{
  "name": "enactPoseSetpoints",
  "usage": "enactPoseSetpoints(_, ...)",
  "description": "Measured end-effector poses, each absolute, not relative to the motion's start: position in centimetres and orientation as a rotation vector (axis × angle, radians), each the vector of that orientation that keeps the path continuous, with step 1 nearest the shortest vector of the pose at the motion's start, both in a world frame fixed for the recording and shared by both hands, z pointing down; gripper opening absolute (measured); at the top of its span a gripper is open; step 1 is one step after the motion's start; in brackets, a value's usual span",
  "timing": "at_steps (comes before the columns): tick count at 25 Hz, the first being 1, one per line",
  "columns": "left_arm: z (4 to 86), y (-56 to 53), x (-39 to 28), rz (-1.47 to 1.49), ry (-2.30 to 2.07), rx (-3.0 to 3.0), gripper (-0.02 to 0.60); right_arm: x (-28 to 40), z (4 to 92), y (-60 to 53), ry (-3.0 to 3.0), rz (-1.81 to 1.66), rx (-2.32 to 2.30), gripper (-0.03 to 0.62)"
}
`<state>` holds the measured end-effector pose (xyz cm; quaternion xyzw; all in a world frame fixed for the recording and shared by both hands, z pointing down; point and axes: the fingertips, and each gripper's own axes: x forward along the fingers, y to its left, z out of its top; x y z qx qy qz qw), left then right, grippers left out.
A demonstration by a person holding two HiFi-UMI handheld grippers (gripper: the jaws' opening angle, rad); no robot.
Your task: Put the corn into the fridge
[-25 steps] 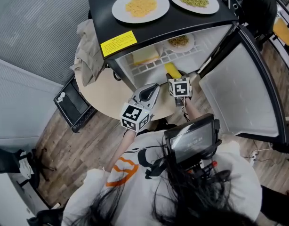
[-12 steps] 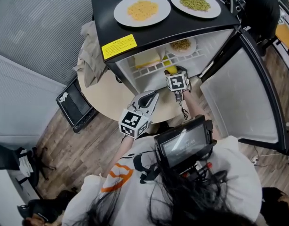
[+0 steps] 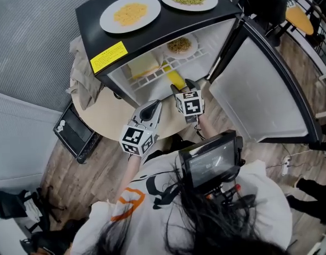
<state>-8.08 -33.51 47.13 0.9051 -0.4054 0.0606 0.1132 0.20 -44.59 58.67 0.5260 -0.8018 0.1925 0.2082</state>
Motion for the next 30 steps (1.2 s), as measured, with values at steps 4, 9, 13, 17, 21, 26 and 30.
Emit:
enactPoseSetpoints(4,46.5,-33.1,-8.2,0.152,-1.157,2.678,0.011,1.1,54.9,-41.7,-2.291,0.527,1.579,0.250)
enactPoseSetpoints(9,46.0,-31.3,-7.5,0.139,-1.075,2.717,0.011,3.7,51.5,-37.5,-2.289,0.653,1.816,0.060)
enactPoseSetpoints(13,45.9,-29.2,-6.9,0.138,-1.009,2.749,0.011,4.4,49.3,-33.9,-2.314,0.681,1.907,0.026)
enactPoseSetpoints(17,46.0,-27.1,-6.1,0.132,-0.954,2.761,0.011,5.0,47.8,-30.1,-2.310,0.661,1.964,0.017)
enactPoseSetpoints(21,45.7,-24.6,-5.3,0.117,-0.919,2.768,0.011,5.6,46.9,-26.9,-2.304,0.648,1.992,0.015)
enactPoseSetpoints(26,45.3,-22.1,-4.3,0.118,-0.902,2.787,0.011,6.0,46.6,-24.6,-2.323,0.692,1.987,0.015)
enactPoseSetpoints(30,44.4,-20.4,-3.6,0.095,-0.944,2.780,0.011,6.4,45.9,-22.5,-2.352,0.678,1.951,0.015)
